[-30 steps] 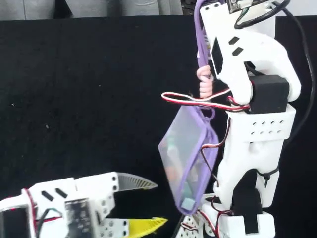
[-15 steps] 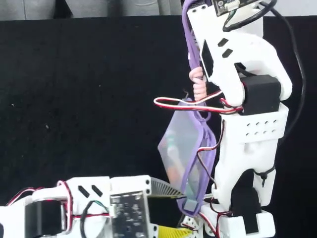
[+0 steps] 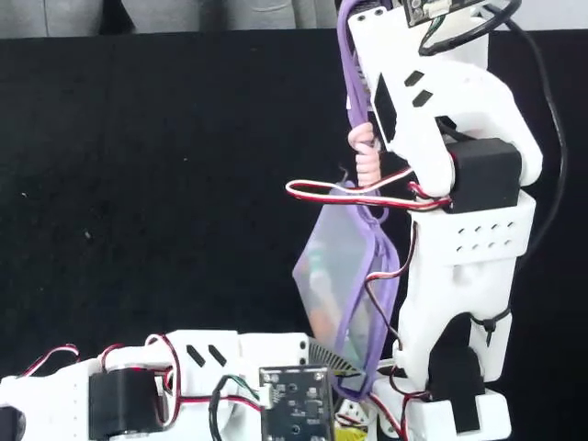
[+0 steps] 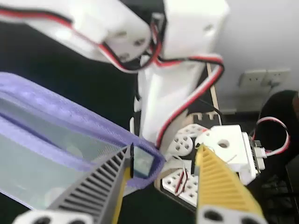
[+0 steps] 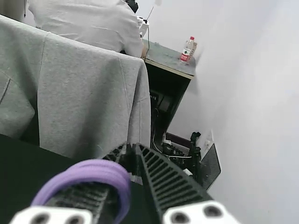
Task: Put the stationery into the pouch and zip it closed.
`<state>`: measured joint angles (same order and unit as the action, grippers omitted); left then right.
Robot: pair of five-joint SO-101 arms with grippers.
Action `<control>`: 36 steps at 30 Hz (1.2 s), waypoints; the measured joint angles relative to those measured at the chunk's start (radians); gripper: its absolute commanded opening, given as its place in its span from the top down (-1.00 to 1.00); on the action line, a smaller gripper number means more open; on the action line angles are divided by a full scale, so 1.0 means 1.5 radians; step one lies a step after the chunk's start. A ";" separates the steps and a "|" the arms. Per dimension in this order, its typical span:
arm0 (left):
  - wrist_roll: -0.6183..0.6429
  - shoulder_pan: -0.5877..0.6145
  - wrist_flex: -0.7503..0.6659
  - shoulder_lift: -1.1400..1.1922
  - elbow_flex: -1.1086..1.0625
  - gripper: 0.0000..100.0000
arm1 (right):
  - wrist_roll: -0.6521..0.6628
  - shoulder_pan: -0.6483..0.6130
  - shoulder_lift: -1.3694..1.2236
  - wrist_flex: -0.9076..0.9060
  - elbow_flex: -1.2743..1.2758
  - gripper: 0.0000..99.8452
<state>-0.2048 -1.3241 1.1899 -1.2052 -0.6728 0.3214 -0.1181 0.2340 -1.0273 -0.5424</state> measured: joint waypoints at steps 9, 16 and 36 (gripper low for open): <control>-0.003 -0.032 0.015 0.004 -0.006 0.55 | -0.004 0.000 0.000 0.000 0.000 0.98; -0.005 0.001 0.008 -0.001 -0.026 0.55 | -0.004 0.000 0.000 0.000 0.000 0.98; -0.006 0.119 -0.087 -0.002 -0.073 0.55 | -0.004 -0.025 0.000 -0.008 0.000 0.98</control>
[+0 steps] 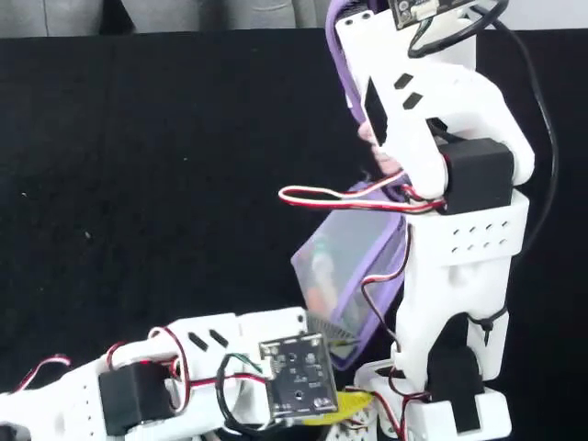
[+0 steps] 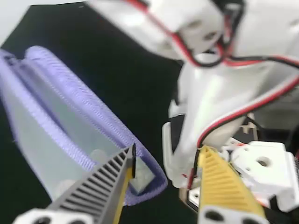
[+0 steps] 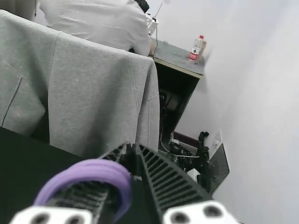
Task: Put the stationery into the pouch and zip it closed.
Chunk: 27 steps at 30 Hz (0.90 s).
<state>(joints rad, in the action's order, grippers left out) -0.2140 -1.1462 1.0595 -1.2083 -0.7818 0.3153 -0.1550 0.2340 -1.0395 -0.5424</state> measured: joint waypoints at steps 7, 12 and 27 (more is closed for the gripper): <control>-0.001 0.064 -0.081 0.033 -0.019 0.55 | 0.000 0.001 -0.001 -0.011 0.000 0.98; -0.001 0.096 -0.116 0.056 -0.010 0.55 | 0.000 0.000 -0.001 -0.038 0.000 0.98; -0.001 0.223 -0.141 0.065 0.019 0.55 | 0.000 0.013 0.000 -0.043 0.000 0.98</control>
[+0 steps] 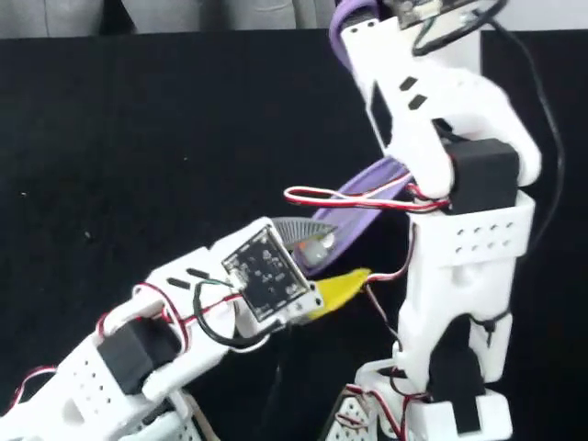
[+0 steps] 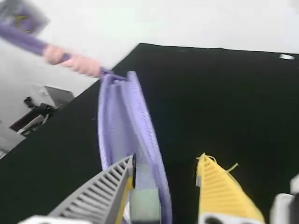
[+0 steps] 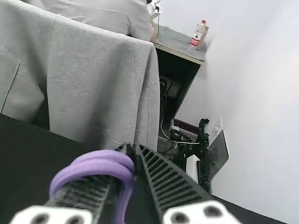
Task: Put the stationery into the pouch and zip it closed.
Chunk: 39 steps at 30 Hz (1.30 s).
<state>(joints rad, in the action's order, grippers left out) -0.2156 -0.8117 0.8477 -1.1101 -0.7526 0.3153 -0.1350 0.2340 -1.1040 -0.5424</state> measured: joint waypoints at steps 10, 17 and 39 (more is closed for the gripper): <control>0.002 0.034 -0.007 -0.061 -0.006 0.55 | 0.000 0.041 0.000 0.000 0.000 0.98; 0.071 0.101 -0.008 -0.113 0.040 0.55 | 0.000 0.046 0.000 0.000 0.000 0.98; -0.089 -0.035 0.254 -0.127 0.092 0.55 | 0.021 -0.084 -0.001 0.000 -0.013 0.98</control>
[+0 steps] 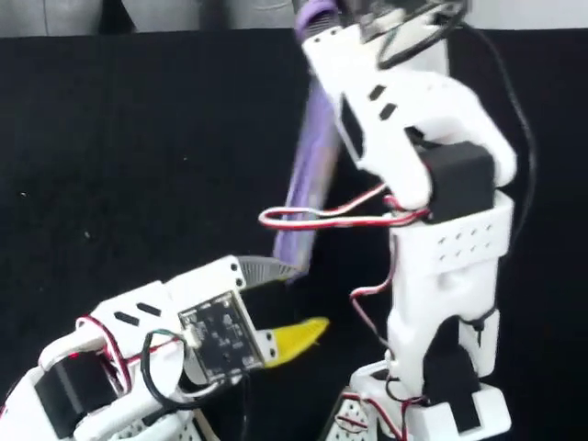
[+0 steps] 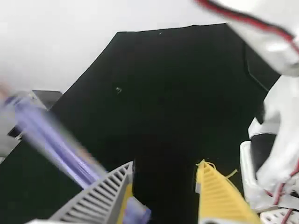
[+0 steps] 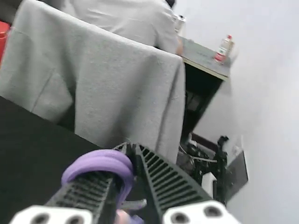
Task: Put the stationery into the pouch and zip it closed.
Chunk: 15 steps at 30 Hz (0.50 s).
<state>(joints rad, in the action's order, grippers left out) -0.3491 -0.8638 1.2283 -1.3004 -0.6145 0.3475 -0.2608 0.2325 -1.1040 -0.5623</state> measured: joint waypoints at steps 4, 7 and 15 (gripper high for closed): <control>0.021 0.071 0.000 0.000 0.000 0.55 | 0.012 -0.036 0.000 0.000 -0.008 0.98; 0.065 0.127 0.000 -0.024 -0.001 0.55 | 0.012 -0.039 0.000 -0.011 -0.008 0.98; 0.103 0.248 0.000 -0.269 -0.017 0.55 | 0.012 -0.040 0.019 -0.163 -0.054 0.98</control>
<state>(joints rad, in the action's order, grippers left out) -0.1941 -0.4925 1.2283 -1.7039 -0.6406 0.3659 -0.3207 0.2616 -1.3479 -0.6437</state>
